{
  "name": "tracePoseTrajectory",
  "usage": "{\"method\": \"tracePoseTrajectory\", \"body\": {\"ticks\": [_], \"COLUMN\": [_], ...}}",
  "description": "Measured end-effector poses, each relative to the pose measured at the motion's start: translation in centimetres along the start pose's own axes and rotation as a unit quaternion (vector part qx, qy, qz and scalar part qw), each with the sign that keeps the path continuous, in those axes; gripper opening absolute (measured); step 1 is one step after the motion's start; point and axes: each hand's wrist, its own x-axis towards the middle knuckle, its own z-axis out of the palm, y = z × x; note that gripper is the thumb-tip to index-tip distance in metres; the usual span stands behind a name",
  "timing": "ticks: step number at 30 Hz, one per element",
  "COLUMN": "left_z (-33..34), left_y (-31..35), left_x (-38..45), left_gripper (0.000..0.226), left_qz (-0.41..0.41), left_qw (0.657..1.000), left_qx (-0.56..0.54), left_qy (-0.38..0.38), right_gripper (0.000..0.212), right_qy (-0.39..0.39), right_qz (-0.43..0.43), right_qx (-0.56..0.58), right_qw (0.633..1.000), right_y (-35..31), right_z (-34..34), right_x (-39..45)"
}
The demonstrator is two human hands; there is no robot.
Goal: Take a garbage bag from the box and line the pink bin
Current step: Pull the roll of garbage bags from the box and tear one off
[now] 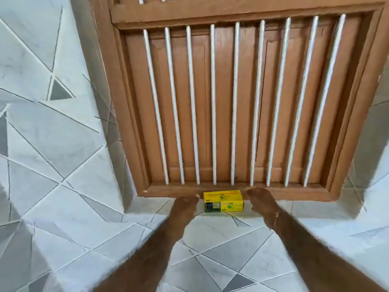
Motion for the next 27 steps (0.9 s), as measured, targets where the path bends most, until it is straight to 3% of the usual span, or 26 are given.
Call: {"method": "tracePoseTrajectory", "body": {"ticks": [3,8,10,13,15,18,22,27], "left_z": [2.0,3.9,3.5,1.9,0.2,-2.0,-3.5,-4.2], "left_y": [-1.3,-2.6,-2.2,-0.8,-0.1,0.4,0.3,0.7], "left_x": [3.1,5.2,5.1,4.6,4.9,5.1,5.0,4.6], "left_gripper": [0.028,0.037,0.027,0.015,0.02,0.033,0.037,0.044], "left_qz": [0.044,0.063,0.084,0.105,0.082,0.063,0.06,0.069], "left_qw": [0.997,0.992,0.994,0.988,0.979,0.968,0.958,0.949], "left_qx": [0.064,0.111,0.068,-0.093,-0.183,-0.236,-0.251,-0.272], "left_qy": [0.015,-0.005,0.024,0.068,0.028,-0.05,-0.125,-0.144], "right_gripper": [0.027,0.028,0.025,0.012,0.01,0.022,0.026,0.027], "right_qy": [-0.045,-0.025,-0.002,-0.005,-0.03,-0.022,0.078,0.154], "right_qz": [0.052,0.073,0.043,0.007,0.004,-0.02,-0.059,-0.084], "right_qx": [-0.006,0.049,0.062,0.143,0.219,0.257,0.292,0.3], "right_qw": [0.998,0.996,0.997,0.99,0.975,0.966,0.951,0.938], "right_y": [0.8,0.3,0.0,-0.4,-0.8,-1.0,-1.4,-2.1], "right_z": [0.6,2.4,3.1,4.1,4.8,6.1,8.2,9.1], "right_x": [1.5,1.4,1.0,-0.1,-0.6,-1.2,-1.8,-2.1]}}
